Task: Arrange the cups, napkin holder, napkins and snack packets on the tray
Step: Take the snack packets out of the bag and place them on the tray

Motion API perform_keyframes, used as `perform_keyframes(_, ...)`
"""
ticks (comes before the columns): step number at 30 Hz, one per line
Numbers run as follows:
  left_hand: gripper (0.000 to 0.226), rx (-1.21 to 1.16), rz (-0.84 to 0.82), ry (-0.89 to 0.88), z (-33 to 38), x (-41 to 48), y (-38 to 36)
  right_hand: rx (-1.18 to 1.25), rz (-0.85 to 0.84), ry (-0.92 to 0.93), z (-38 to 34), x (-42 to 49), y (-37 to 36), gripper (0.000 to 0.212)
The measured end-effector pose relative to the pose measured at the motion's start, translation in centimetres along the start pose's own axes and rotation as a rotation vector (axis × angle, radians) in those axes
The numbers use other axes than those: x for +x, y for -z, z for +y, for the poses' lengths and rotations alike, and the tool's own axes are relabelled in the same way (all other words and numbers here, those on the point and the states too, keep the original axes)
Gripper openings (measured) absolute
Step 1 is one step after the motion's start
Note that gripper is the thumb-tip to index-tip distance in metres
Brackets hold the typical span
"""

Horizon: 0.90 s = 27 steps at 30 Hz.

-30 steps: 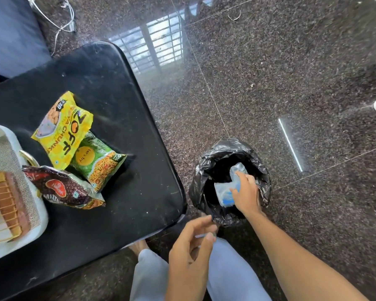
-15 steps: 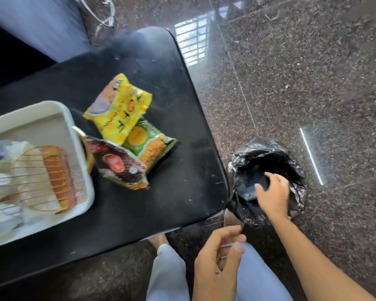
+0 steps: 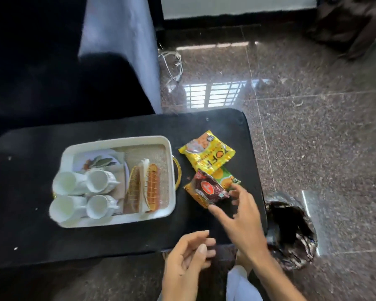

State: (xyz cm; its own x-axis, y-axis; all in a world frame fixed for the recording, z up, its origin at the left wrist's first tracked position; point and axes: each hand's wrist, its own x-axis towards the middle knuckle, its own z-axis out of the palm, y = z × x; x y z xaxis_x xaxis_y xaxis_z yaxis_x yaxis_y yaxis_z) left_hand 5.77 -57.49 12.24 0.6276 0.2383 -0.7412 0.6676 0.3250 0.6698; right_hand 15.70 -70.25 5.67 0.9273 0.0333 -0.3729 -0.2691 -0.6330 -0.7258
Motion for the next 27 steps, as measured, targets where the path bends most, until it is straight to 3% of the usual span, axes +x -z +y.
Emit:
perform_keyframes(4, 0.015, -0.081, 0.028, -0.037, 2.1, 0.9, 5.0, -0.142, 0.085, -0.078, -1.2, 0.7, -3.2, 0.065)
perform_keyframes(8, 0.024, -0.066, 0.031, -0.086, 3.7, 2.3, 8.7, -0.099, 0.183, -0.137, -1.2, 1.5, -4.8, 0.041)
perform_keyframes(13, 0.025, 0.020, 0.053, -0.187, 4.8, 4.5, 10.4, -0.061, 0.201, -0.073, -1.3, 1.1, -5.0, 0.011)
perform_keyframes(20, 0.035, 0.348, 0.053, -0.400, 7.5, 5.9, 9.6, 0.042, 0.213, 0.107, -7.4, -1.0, -1.6, 0.013)
perform_keyframes(24, 0.083, 0.461, -0.083, -0.478, 10.6, 5.6, 9.9, 0.167, 0.147, 0.286, -13.6, -2.1, 0.6, 0.015)
perform_keyframes(27, 0.068, 0.373, -0.104, -0.545, 13.2, 5.7, 11.9, 0.353, 0.005, 0.310, -17.9, -1.6, 0.1, 0.029)
